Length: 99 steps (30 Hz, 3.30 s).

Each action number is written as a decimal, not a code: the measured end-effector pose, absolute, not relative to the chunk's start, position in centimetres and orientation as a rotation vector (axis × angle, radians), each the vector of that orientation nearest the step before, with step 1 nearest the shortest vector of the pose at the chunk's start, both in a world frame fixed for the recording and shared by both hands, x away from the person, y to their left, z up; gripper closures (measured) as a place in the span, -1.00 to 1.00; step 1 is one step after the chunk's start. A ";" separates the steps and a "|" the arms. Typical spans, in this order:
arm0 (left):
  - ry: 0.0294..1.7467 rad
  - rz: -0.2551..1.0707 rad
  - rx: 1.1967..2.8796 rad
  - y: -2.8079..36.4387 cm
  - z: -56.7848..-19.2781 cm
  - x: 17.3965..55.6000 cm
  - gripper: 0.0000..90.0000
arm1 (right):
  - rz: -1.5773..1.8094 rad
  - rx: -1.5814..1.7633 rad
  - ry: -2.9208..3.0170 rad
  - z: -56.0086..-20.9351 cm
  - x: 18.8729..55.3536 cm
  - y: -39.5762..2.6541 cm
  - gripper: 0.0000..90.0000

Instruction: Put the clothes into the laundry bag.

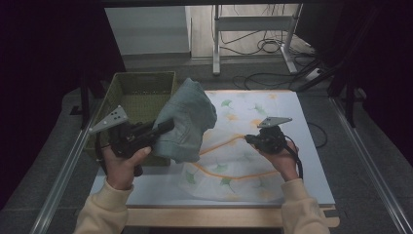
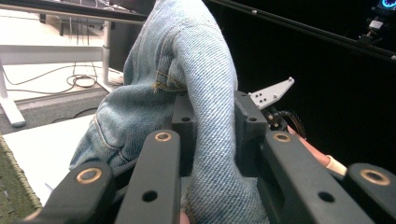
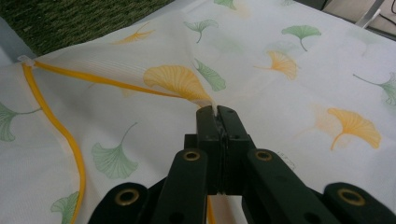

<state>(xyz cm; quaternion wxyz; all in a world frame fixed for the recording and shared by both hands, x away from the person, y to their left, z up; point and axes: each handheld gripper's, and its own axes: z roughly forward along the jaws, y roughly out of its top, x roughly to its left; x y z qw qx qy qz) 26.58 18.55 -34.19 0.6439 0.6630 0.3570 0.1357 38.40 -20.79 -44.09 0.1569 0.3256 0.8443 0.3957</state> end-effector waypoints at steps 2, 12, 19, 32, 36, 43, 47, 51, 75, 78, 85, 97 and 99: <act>0.809 0.301 1.514 18.3 -34.4 26.5 0.65 | 1.138 0.929 2.412 -44.0 38.4 -20.8 0.96; 0.789 0.283 1.526 17.3 -34.8 26.0 0.65 | 1.133 0.931 2.419 -44.1 38.4 -20.8 0.96; 0.777 0.268 1.538 16.8 -35.1 25.7 0.65 | 1.134 0.933 2.418 -44.1 38.4 -20.7 0.96; 0.749 0.235 1.560 15.8 -35.6 25.3 0.64 | 1.123 0.933 2.422 -44.5 38.5 -20.5 0.96; 0.742 0.230 1.572 15.5 -35.7 25.2 0.64 | 1.122 0.934 2.422 -44.5 38.6 -20.5 0.96; 0.723 0.215 1.588 14.9 -35.9 24.7 0.65 | 1.121 0.936 2.418 -44.6 38.6 -20.5 0.96; 0.714 0.206 1.597 14.5 -36.0 24.5 0.65 | 1.121 0.936 2.418 -44.7 38.6 -20.5 0.96; 0.715 0.196 1.602 14.2 -36.3 24.4 0.65 | 1.121 0.938 2.417 -44.7 38.7 -20.5 0.96; 0.738 0.143 1.697 11.6 -39.3 25.1 0.64 | 1.142 0.943 2.423 -44.7 38.6 -20.4 0.96; 0.736 0.139 1.710 11.3 -39.4 25.2 0.64 | 1.140 0.940 2.423 -44.7 38.6 -20.3 0.96; 0.738 0.124 1.738 10.6 -40.1 25.3 0.64 | 1.140 0.940 2.422 -44.7 38.6 -20.2 0.96; 0.740 0.109 1.802 9.2 -41.3 25.4 0.64 | 1.139 0.932 2.428 -44.7 38.6 -20.1 0.96; 0.745 0.105 1.810 9.0 -41.6 25.5 0.64 | 1.139 0.932 2.429 -44.8 38.6 -20.1 0.96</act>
